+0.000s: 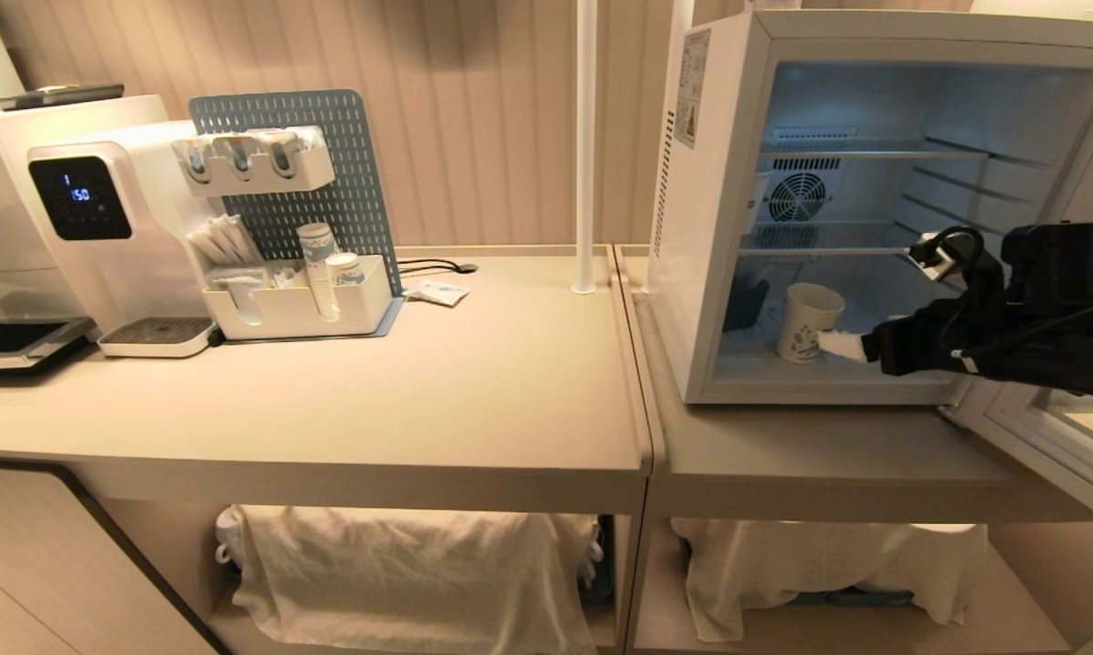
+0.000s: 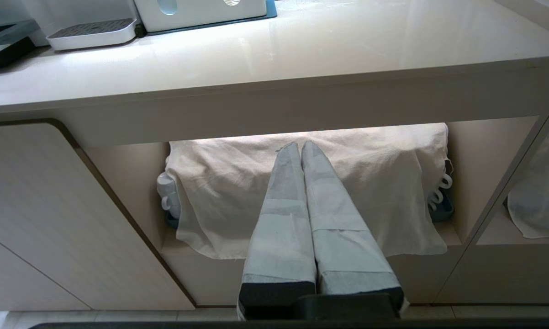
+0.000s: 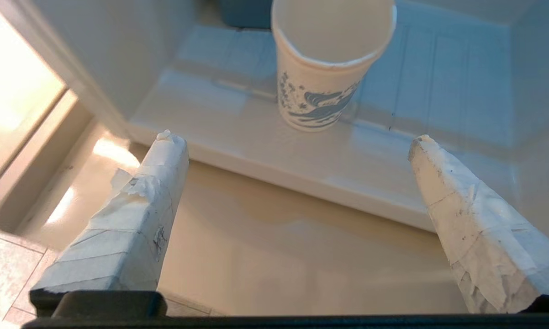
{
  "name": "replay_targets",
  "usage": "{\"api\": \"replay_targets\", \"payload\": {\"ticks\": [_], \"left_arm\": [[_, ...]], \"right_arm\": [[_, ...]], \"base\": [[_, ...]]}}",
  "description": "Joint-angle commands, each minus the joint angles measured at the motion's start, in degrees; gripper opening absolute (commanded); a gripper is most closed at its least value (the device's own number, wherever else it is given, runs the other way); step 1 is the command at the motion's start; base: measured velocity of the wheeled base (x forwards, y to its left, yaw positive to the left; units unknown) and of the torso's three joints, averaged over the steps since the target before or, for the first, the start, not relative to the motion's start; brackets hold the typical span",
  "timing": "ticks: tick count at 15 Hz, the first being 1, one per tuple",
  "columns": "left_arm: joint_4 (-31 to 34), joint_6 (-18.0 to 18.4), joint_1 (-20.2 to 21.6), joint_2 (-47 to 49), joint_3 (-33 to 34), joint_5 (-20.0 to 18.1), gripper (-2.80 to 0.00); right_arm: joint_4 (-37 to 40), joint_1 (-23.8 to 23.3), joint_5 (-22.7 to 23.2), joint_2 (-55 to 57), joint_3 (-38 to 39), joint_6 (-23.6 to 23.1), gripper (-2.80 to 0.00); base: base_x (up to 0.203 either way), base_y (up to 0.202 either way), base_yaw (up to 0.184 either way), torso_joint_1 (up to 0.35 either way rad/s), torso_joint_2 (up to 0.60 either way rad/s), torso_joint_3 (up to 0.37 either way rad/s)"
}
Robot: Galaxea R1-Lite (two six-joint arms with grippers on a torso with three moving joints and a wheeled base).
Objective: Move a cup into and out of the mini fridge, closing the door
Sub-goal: Put the paper cup in the freezer, then put the yoghurt in the freezer
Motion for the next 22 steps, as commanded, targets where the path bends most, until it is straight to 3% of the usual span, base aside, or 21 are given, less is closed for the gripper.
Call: {"api": "replay_targets", "payload": {"ticks": [1, 4, 9, 18, 22], "left_arm": [[0.0, 0.0, 0.0, 0.0, 0.0, 0.0, -2.8], [0.0, 0.0, 0.0, 0.0, 0.0, 0.0, -2.8], [0.0, 0.0, 0.0, 0.0, 0.0, 0.0, -2.8], [0.0, 0.0, 0.0, 0.0, 0.0, 0.0, -2.8], [0.0, 0.0, 0.0, 0.0, 0.0, 0.0, -2.8]], "right_arm": [[-0.1, 0.0, 0.1, -2.8, 1.6, -0.2, 0.0], [0.9, 0.0, 0.0, -6.0, 3.2, -0.6, 0.0], [10.8, -0.4, -0.4, -13.7, 5.5, -0.7, 0.0], [15.9, -1.3, -0.8, -25.2, 11.1, -0.6, 0.0], [23.9, -1.6, -3.4, -29.9, 8.6, -0.2, 0.0]], "base": [[0.0, 0.0, 0.0, 0.0, 0.0, 0.0], [0.0, 0.0, 0.0, 0.0, 0.0, 0.0], [0.0, 0.0, 0.0, 0.0, 0.0, 0.0], [0.0, 0.0, 0.0, 0.0, 0.0, 0.0], [0.0, 0.0, 0.0, 0.0, 0.0, 0.0]]}}
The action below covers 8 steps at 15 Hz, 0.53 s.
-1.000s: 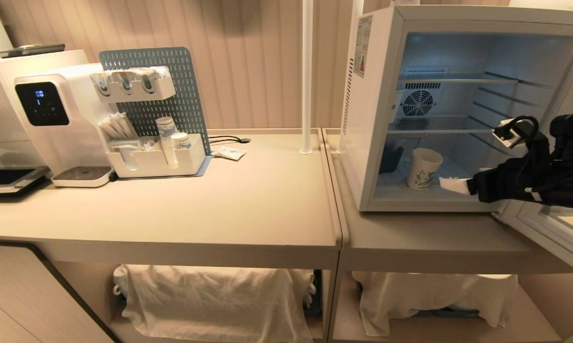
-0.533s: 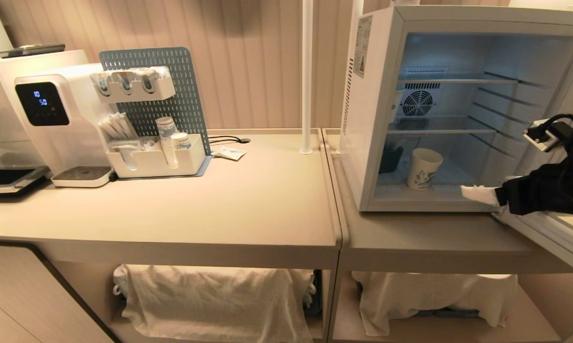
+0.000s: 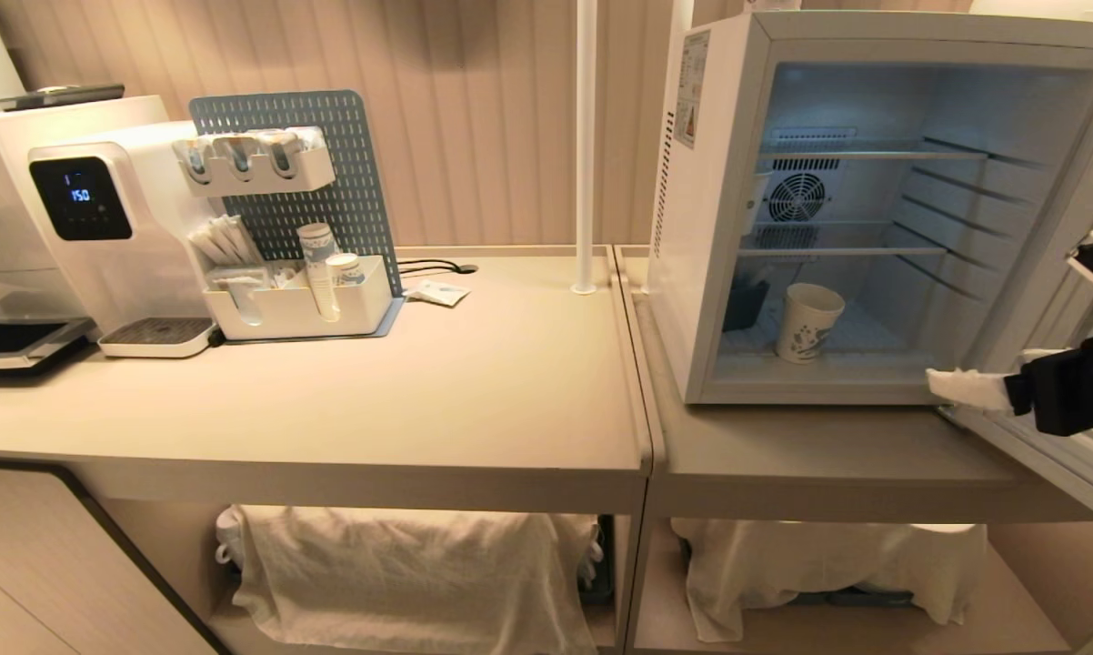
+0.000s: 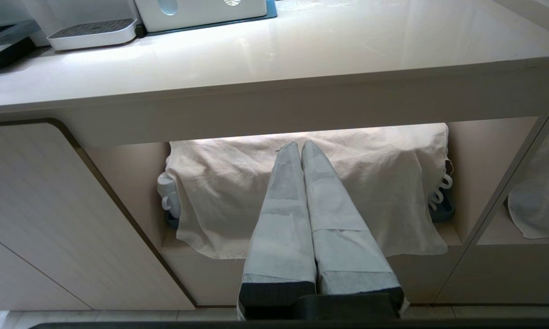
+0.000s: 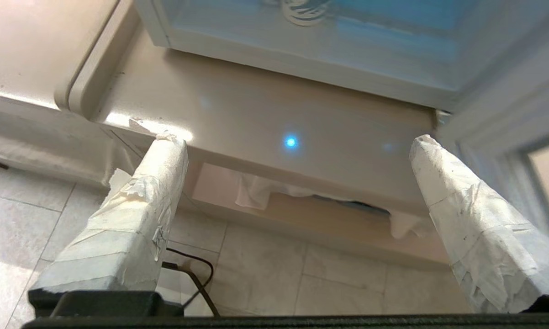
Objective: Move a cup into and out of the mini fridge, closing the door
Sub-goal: Put the yoghurt in the freezer
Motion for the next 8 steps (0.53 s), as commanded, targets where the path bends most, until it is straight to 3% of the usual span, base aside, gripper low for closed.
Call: {"api": "replay_targets", "payload": {"ticks": [1, 5, 8], "left_arm": [[0.0, 0.0, 0.0, 0.0, 0.0, 0.0, -2.8], [0.0, 0.0, 0.0, 0.0, 0.0, 0.0, -2.8], [0.0, 0.0, 0.0, 0.0, 0.0, 0.0, -2.8]], "right_arm": [[3.0, -0.2, -0.4, -3.6, -2.3, 0.0, 0.0], [3.1, 0.0, 0.1, -6.2, -7.6, 0.3, 0.0], [-2.6, 2.4, 0.6, -6.6, -11.3, 0.4, 0.0]], "base": [[0.0, 0.0, 0.0, 0.0, 0.0, 0.0], [0.0, 0.0, 0.0, 0.0, 0.0, 0.0], [0.0, 0.0, 0.0, 0.0, 0.0, 0.0]]}}
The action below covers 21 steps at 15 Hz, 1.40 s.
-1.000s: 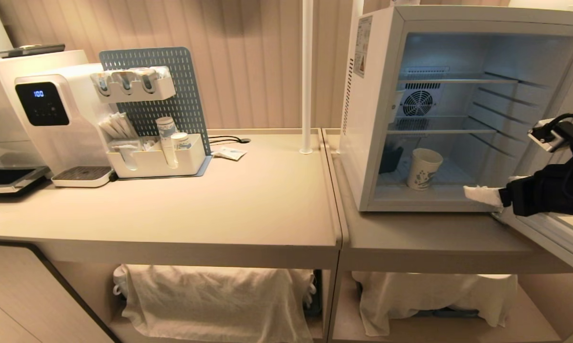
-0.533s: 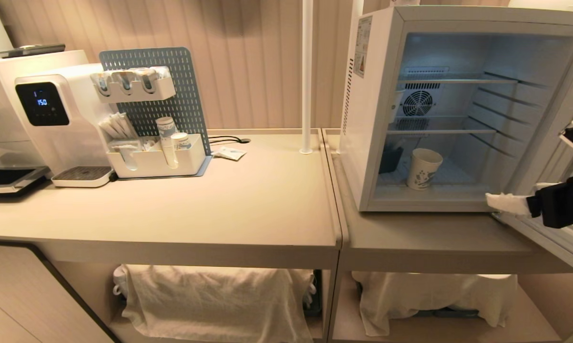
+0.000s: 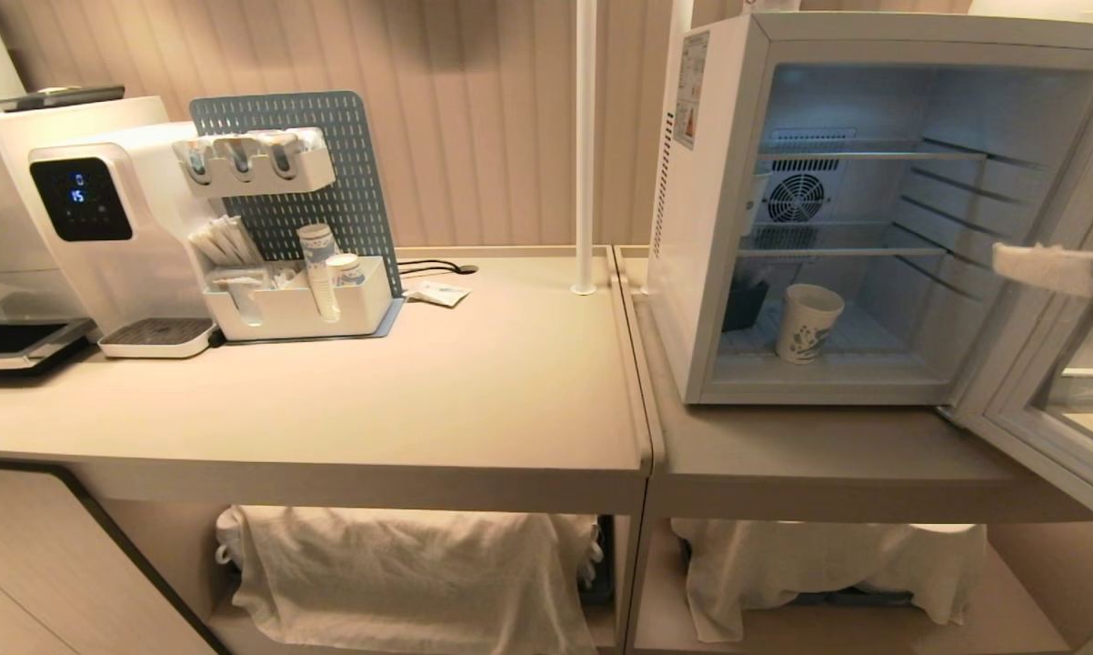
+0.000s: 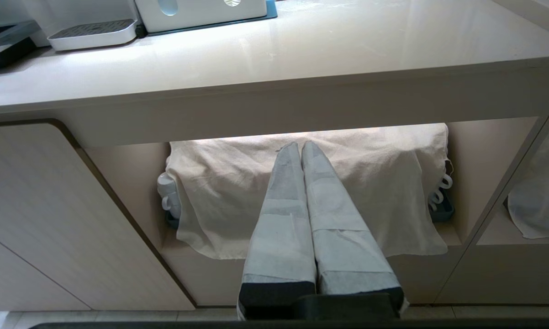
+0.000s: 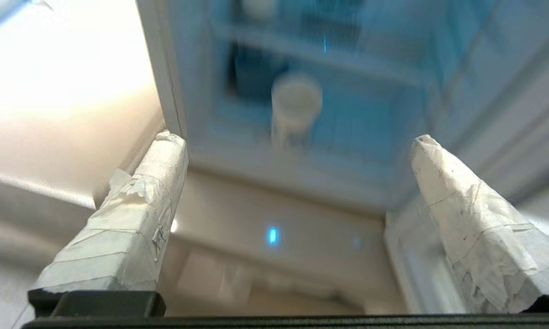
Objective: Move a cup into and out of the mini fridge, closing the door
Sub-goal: Put the yoghurt in the freezer
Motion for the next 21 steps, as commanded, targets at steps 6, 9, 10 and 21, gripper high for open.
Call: {"api": "replay_targets", "payload": {"ticks": [6, 9, 10, 21], "left_arm": [[0.0, 0.0, 0.0, 0.0, 0.0, 0.0, -2.8], [0.0, 0.0, 0.0, 0.0, 0.0, 0.0, -2.8], [0.0, 0.0, 0.0, 0.0, 0.0, 0.0, -2.8], [0.0, 0.0, 0.0, 0.0, 0.0, 0.0, -2.8]], "right_arm": [[-4.3, 2.0, 0.5, -0.4, -1.5, -0.2, 0.0], [-3.3, 1.8, 0.1, -3.7, 3.4, -0.5, 0.0], [-3.0, 1.6, -0.4, -4.9, 5.6, -0.6, 0.0], [4.8, -0.3, -10.8, -20.4, 22.6, -0.2, -2.8]], "base": [[0.0, 0.0, 0.0, 0.0, 0.0, 0.0], [0.0, 0.0, 0.0, 0.0, 0.0, 0.0], [0.0, 0.0, 0.0, 0.0, 0.0, 0.0], [0.0, 0.0, 0.0, 0.0, 0.0, 0.0]]}}
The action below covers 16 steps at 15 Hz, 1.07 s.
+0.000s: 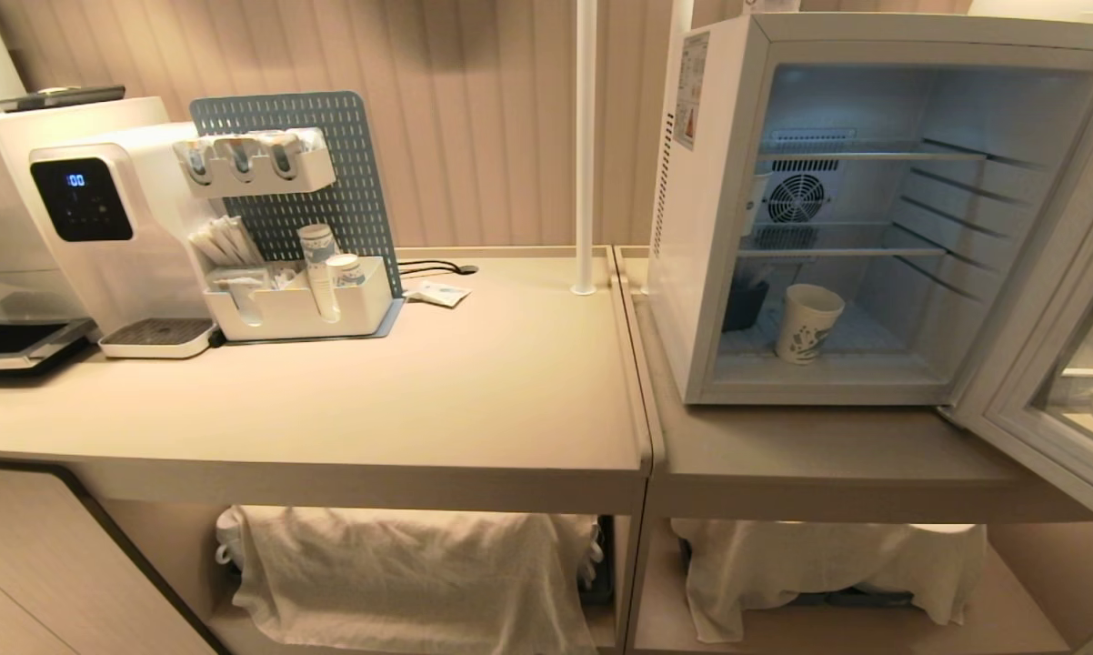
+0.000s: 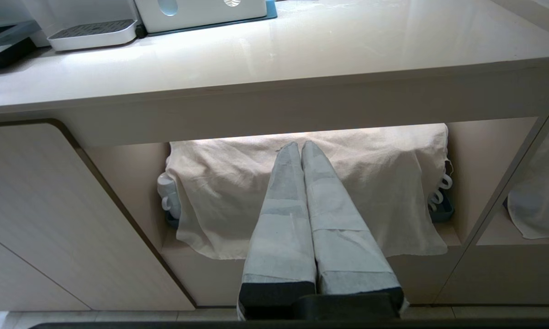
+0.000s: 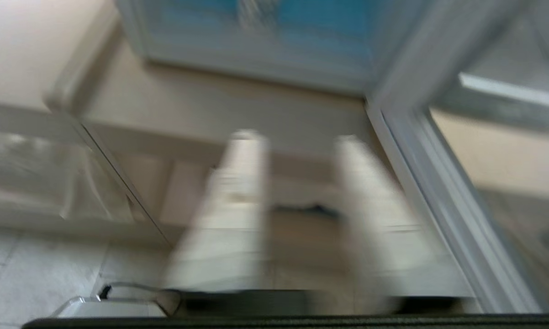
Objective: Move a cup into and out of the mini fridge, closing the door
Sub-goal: Put the yoghurt in the freezer
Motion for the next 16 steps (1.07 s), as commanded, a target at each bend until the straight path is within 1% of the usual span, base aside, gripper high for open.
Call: {"api": "replay_targets", "payload": {"ticks": [1, 2, 4, 6, 10, 12, 14, 15, 16], "left_arm": [[0.0, 0.0, 0.0, 0.0, 0.0, 0.0, -2.8], [0.0, 0.0, 0.0, 0.0, 0.0, 0.0, -2.8], [0.0, 0.1, 0.0, 0.0, 0.0, 0.0, -2.8], [0.0, 0.1, 0.0, 0.0, 0.0, 0.0, -2.8], [0.0, 0.0, 0.0, 0.0, 0.0, 0.0, -2.8], [0.0, 0.0, 0.0, 0.0, 0.0, 0.0, -2.8], [0.0, 0.0, 0.0, 0.0, 0.0, 0.0, -2.8], [0.0, 0.1, 0.0, 0.0, 0.0, 0.0, -2.8], [0.0, 0.0, 0.0, 0.0, 0.0, 0.0, -2.8]], "right_arm": [[5.8, 0.0, -2.5, -7.2, 3.0, 0.0, -2.8], [9.6, 0.0, -3.1, -10.2, 4.7, 0.0, -2.8], [12.5, -0.1, -3.7, -16.9, 9.5, -0.1, -2.8], [13.5, -0.9, -3.7, -23.8, 13.5, -0.3, -2.8], [13.5, -4.2, -3.4, -37.3, 22.8, -0.8, -2.8], [10.9, -5.5, -3.3, -38.8, 26.0, -1.6, -2.8], [8.0, -5.6, -0.7, -38.8, 28.0, -3.5, -2.8], [5.2, -5.6, -0.3, -38.8, 29.8, -3.7, -2.8], [0.4, -5.6, -0.2, -38.8, 33.3, -3.8, -2.8]], "base": [[0.0, 0.0, 0.0, 0.0, 0.0, 0.0], [0.0, 0.0, 0.0, 0.0, 0.0, 0.0], [0.0, 0.0, 0.0, 0.0, 0.0, 0.0], [0.0, 0.0, 0.0, 0.0, 0.0, 0.0], [0.0, 0.0, 0.0, 0.0, 0.0, 0.0], [0.0, 0.0, 0.0, 0.0, 0.0, 0.0], [0.0, 0.0, 0.0, 0.0, 0.0, 0.0], [0.0, 0.0, 0.0, 0.0, 0.0, 0.0], [0.0, 0.0, 0.0, 0.0, 0.0, 0.0]]}}
